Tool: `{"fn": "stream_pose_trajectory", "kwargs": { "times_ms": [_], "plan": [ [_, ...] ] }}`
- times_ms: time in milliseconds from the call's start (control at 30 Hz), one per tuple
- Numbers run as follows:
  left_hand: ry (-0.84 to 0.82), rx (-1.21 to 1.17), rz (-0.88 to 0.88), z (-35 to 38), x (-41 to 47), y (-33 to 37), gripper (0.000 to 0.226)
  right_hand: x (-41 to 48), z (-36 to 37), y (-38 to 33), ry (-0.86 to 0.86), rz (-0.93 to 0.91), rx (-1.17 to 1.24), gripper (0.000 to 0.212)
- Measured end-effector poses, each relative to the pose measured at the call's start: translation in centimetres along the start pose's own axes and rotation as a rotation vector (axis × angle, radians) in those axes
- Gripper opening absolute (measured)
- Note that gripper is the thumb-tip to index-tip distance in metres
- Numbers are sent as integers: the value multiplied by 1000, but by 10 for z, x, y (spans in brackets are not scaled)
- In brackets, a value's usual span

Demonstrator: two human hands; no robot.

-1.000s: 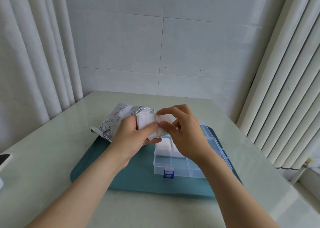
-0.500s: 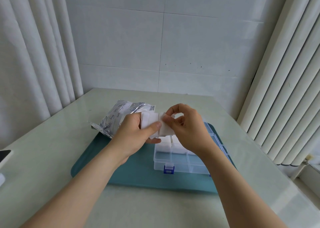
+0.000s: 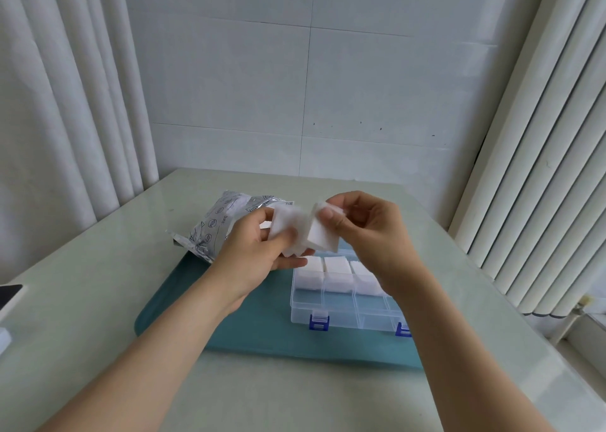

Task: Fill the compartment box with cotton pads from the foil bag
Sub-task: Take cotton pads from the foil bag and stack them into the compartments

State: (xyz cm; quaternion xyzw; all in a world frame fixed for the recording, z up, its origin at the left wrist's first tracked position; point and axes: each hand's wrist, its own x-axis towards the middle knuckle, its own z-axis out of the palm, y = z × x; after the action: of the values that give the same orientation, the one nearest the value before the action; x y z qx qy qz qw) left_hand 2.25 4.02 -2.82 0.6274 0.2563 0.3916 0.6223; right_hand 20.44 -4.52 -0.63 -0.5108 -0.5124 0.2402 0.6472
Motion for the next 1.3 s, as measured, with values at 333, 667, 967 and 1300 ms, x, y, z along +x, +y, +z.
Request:
{"fn": "stream_pose_trajectory", "kwargs": {
  "times_ms": [333, 667, 967, 1300],
  "plan": [
    [-145, -160, -71, 7, -3, 1, 37, -4, 9, -1, -22, -43, -178, 13],
    [-122, -79, 30, 7, -1, -1, 29, -5, 15, -1, 81, -47, -354, 28],
    [-88, -256, -34, 4, -1, 6, 29, -7, 10, -2, -127, 77, -144, 15],
    [78, -325, -18, 3, 3, 4, 26, -2, 11, 2, 52, 77, -142, 17]
  ]
}}
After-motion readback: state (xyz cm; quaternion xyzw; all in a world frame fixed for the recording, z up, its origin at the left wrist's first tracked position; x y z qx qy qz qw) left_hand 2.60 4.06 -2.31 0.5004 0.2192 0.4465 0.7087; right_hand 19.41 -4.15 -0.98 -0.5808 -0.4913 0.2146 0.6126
